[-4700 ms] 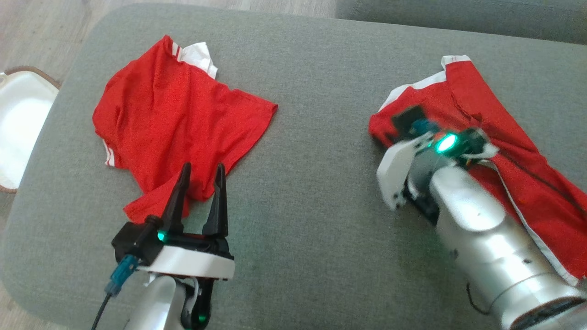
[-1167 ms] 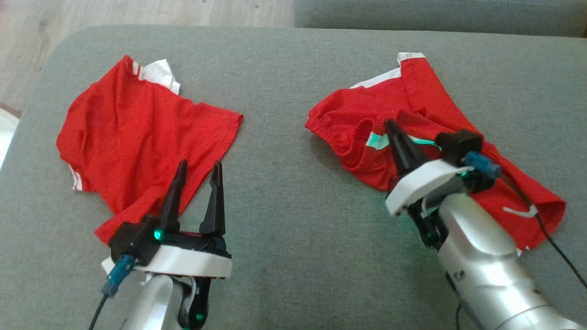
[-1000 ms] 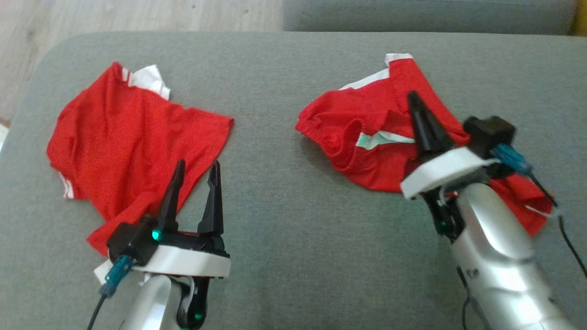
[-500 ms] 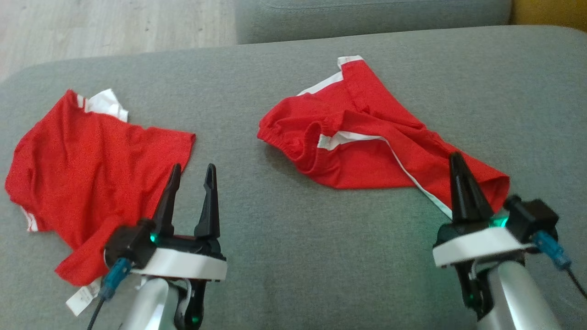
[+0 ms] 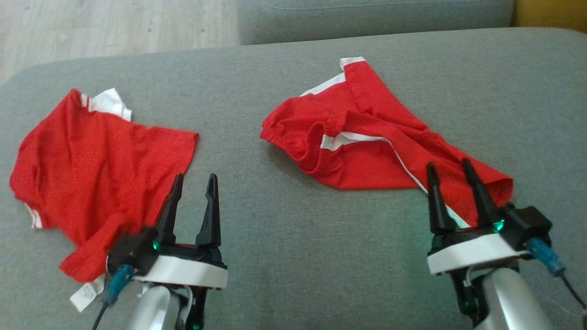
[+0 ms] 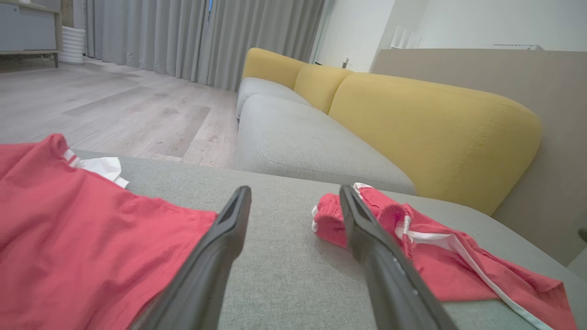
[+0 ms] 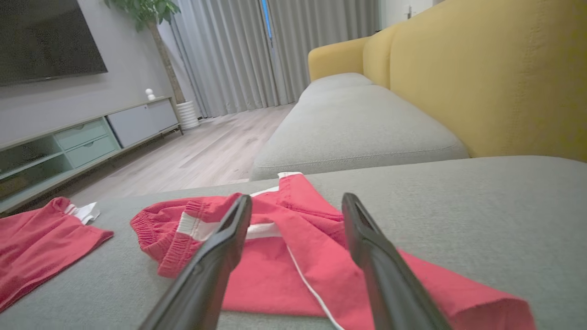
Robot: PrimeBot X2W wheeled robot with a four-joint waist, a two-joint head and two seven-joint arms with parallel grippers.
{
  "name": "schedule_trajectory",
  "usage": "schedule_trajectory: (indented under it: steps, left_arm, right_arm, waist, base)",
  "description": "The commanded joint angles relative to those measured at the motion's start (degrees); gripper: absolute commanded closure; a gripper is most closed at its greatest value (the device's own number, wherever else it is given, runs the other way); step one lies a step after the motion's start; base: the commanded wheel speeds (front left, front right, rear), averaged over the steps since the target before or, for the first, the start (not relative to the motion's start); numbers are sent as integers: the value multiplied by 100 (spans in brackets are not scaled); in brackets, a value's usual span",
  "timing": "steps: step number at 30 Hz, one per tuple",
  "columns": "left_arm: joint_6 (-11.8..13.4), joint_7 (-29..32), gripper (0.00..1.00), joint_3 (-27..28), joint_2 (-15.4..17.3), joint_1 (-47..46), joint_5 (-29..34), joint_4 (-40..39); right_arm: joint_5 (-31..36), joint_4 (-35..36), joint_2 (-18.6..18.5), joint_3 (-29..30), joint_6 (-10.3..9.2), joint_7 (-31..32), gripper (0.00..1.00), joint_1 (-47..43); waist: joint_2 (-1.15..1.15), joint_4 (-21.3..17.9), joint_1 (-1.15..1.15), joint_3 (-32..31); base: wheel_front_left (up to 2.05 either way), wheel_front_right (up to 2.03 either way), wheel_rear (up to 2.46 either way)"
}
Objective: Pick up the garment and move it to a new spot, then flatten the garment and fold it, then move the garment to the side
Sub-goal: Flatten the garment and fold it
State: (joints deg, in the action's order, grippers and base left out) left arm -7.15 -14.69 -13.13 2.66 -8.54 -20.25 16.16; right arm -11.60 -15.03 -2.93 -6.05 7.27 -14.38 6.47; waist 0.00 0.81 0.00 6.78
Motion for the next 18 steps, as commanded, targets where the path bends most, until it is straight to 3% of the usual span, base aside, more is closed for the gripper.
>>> schedule_trajectory:
  steps: [1, 11, 18]
  left_arm:
    - [-27, -30, 0, 140, 21, -205, 15, -204]
    - [-31, -31, 0, -2, 21, -322, -38, -186]
    - [-32, -31, 0, -97, 21, -363, -103, -161]
  right_arm:
    - [9, 133, 4, -221, 22, -62, 0, 265]
    - [-314, -903, 5, -1129, 22, 376, 0, 1151]
    - [-639, -1728, 5, -1280, 22, 613, 0, 1782]
  waist:
    - [0, 78, 0, 42]
    - [0, 598, 0, 263]
    - [0, 908, 0, 348]
  base:
    - [0, 0, 0]
    - [0, 0, 0]
    - [0, 0, 0]
